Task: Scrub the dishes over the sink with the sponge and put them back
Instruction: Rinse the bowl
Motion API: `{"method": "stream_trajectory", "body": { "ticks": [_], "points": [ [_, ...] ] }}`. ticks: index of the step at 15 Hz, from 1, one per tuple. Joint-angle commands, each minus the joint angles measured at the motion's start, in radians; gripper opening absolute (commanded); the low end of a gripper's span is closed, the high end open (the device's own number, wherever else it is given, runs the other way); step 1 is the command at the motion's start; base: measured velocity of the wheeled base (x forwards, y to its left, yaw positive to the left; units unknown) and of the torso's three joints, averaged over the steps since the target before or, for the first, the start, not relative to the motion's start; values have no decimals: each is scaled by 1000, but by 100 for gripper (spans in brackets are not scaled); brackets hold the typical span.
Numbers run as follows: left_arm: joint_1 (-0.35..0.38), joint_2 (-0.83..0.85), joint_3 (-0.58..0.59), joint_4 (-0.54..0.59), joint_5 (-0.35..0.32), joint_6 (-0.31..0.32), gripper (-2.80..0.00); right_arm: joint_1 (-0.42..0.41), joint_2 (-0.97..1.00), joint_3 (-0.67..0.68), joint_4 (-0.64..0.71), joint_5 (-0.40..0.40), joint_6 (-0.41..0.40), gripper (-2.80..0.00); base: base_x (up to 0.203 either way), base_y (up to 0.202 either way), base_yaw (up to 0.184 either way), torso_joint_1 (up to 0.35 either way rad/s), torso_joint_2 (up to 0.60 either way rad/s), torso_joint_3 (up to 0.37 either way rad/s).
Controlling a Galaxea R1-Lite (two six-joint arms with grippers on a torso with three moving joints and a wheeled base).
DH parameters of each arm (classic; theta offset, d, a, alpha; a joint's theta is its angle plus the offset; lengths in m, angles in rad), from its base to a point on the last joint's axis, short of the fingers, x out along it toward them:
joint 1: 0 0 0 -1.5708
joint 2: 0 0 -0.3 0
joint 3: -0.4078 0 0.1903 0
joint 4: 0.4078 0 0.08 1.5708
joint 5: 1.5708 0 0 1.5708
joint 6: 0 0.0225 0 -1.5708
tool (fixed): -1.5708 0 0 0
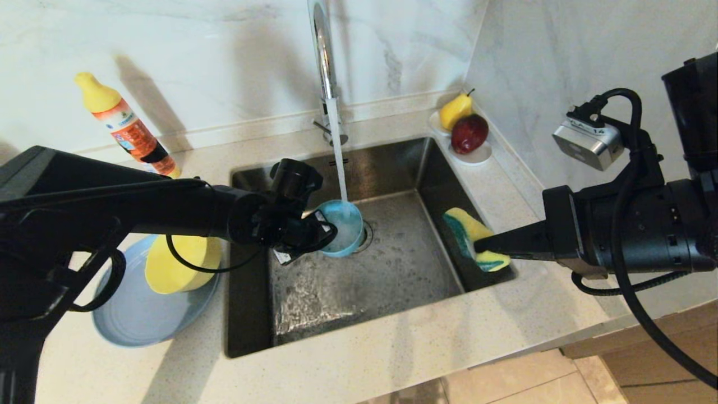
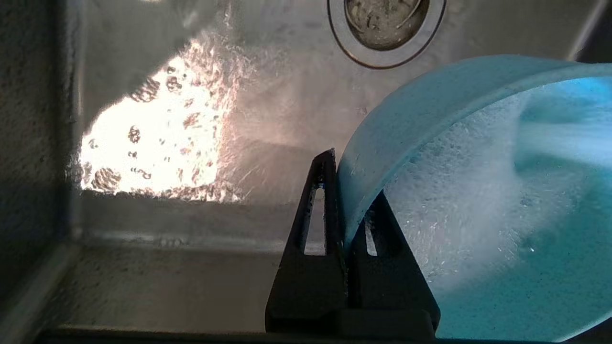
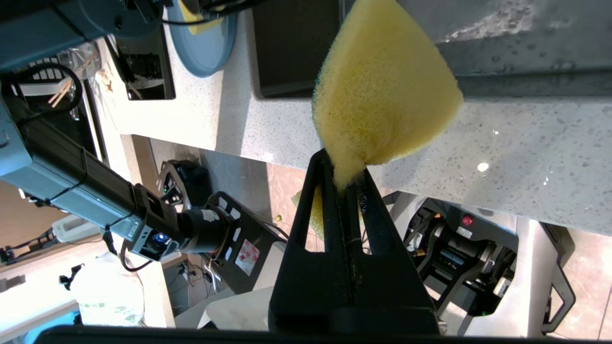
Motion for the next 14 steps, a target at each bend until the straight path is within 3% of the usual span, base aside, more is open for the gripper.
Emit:
{"method": "stream_trajectory", "body": {
  "ticks": [1, 10, 14],
  "points": [
    [0, 13, -13, 3, 2, -5, -280, -2, -2, 5, 1, 2, 2, -280, 0, 0, 0, 0, 0, 0],
    [0, 1, 2, 13, 5, -9, -280, -2, -9, 15, 2, 2, 4, -280, 0, 0, 0, 0, 0, 0],
    [2, -87, 60, 5, 48, 10, -280, -2, -15, 24, 1, 3, 4, -280, 0, 0, 0, 0, 0, 0]
  ]
}}
